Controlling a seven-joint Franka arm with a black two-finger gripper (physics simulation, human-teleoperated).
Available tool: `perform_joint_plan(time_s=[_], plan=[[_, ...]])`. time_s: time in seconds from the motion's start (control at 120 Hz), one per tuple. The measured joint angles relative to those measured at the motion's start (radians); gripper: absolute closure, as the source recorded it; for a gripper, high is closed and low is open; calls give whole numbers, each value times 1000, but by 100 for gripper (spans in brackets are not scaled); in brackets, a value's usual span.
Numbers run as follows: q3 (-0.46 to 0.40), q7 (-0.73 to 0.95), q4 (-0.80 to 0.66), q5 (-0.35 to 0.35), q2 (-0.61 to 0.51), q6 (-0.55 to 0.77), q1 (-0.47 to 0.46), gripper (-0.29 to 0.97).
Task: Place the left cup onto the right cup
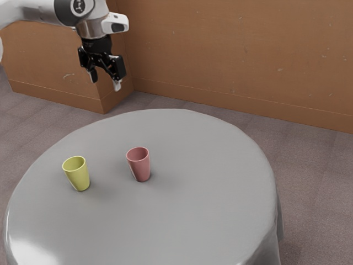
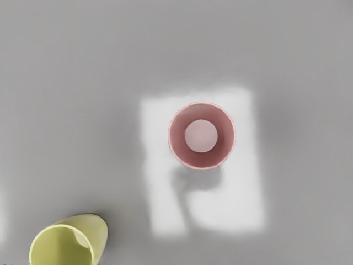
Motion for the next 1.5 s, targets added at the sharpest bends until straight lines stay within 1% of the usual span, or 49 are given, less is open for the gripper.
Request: perform_joint_plan(time_s=[0.083,0.208,0.342,0.558,0.725,0.867,1.0,1.167,1.375,1.5], plan=[[-29,-2,-10,6,-30,-5,-7,2],[-40,-3,-26,12,-45,-7,-7,2],[-40,-5,-123,16,-65,19,29,2],[-35,-9,-382,31,-205,108,89,2],[-35,-13,-578,36,-282,199,139,2],[-35,-17,-710,37,-323,293,186,2],[-35,-20,-801,37,-332,384,249,2],[-34,-22,-856,37,-326,488,316,1],[-35,-23,-869,37,-291,589,323,2],[-35,-23,-863,32,-243,642,323,2]])
